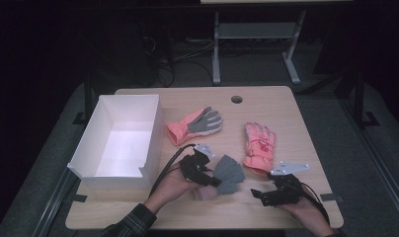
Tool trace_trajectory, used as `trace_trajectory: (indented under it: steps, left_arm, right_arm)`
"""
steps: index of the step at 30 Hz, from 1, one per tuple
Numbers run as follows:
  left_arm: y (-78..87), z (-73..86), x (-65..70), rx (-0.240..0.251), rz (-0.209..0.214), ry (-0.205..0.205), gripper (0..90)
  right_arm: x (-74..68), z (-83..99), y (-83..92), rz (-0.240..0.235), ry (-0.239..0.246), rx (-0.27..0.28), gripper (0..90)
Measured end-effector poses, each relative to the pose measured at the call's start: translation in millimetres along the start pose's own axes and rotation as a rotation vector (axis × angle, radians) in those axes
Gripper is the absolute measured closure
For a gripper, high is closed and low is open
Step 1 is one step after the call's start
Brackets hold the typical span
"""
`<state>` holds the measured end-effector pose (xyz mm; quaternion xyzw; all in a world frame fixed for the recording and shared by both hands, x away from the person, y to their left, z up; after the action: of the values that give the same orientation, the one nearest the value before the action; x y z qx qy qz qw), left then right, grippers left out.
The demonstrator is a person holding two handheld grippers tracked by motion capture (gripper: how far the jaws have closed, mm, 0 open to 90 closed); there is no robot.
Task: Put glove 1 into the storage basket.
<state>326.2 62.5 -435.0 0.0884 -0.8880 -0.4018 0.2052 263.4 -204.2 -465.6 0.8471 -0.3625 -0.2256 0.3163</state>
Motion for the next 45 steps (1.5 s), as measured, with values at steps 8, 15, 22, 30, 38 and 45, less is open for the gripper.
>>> trace_trajectory:
  steps: [8,15,22,30,38,45]
  left_arm:
    - [21.1,-9.8,1.5,0.021,-0.006,0.009,63.1]
    - [51.2,-21.9,3.2,0.065,-0.031,0.018,62.7]
    - [80.7,-30.1,-1.2,0.102,-0.058,0.028,62.6]
    - [111.7,-33.7,-11.3,0.159,-0.088,0.042,62.6]
    - [138.5,-24.3,-22.9,0.191,-0.134,0.060,62.6]
    - [161.1,-13.7,-32.5,0.234,-0.173,0.091,62.6]
  right_arm:
    - [-2.2,0.2,1.4,0.004,0.012,0.013,13.5]
    - [-2.6,1.1,5.7,0.008,0.013,0.029,13.5]
    - [-4.8,4.9,4.2,0.023,0.023,0.024,12.8]
    - [-3.4,7.7,5.2,0.025,0.018,0.034,12.1]
    - [-1.2,8.1,5.0,0.034,0.025,0.034,12.1]
    - [-0.6,8.1,4.3,0.035,0.028,0.027,12.1]
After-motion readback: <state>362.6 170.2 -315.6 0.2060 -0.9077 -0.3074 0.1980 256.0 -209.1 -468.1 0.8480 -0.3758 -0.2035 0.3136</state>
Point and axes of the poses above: each handheld gripper's, and its own axes: y roughly backward along the jaws, z roughly out of its underside, x roughly to its right, the point moved 2 cm from there along -y, roughly forward along the jaws, and after that the axes turned 1 degree about -y, right-handed, at the moved point
